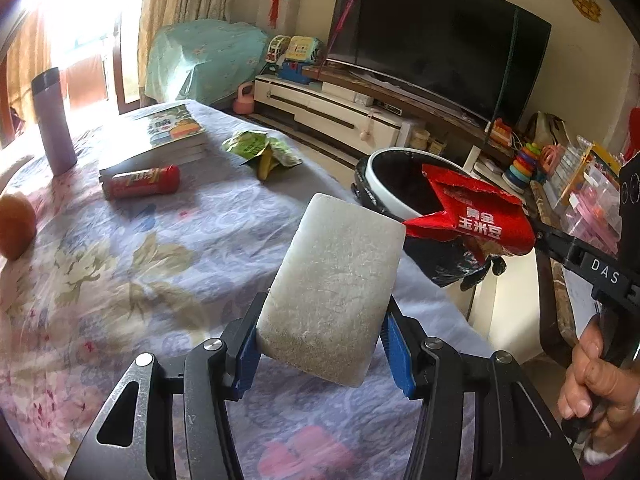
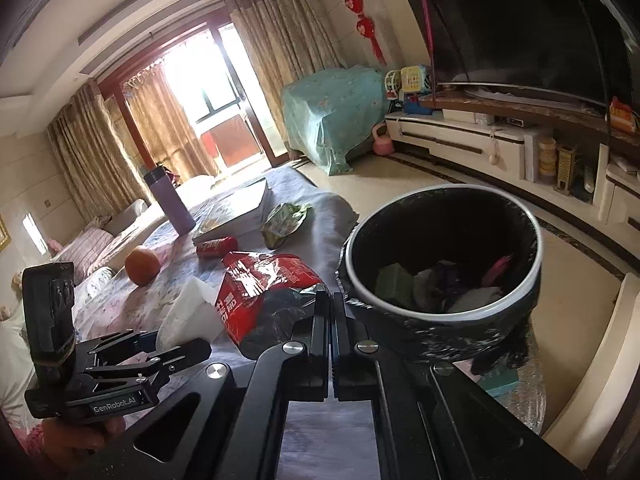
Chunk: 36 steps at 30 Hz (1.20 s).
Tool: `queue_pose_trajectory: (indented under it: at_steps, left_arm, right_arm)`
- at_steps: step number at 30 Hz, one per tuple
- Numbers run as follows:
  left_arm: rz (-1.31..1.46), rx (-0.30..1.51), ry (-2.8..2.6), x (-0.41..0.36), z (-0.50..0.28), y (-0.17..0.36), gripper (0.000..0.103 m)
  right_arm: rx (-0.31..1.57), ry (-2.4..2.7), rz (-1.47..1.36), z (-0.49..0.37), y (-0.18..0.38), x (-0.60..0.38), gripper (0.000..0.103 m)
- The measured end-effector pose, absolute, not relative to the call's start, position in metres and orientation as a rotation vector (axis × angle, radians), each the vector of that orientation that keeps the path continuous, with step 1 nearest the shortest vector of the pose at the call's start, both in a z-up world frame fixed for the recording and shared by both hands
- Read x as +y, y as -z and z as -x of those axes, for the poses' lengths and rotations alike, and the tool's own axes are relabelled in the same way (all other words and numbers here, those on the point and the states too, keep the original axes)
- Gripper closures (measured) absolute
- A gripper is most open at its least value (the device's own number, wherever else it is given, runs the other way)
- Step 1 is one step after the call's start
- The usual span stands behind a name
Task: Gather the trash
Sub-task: 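Carry the white foam block and red snack bag in both grippers over the bin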
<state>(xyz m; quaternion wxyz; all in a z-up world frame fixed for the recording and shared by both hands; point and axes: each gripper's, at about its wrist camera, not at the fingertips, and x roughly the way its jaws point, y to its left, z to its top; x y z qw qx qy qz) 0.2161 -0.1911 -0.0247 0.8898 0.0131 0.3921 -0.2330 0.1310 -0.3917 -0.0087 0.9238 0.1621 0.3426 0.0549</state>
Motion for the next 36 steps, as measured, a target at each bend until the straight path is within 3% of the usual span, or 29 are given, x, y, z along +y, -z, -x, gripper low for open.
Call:
queue_pose_trajectory:
  at_steps: [36]
  left_arm:
    - [-0.151,0.785,0.593,-0.294,-0.272,0.004,0.051]
  right_arm:
    - [0.704,0.061,-0.336,-0.157,0.010,-0.482,0.103]
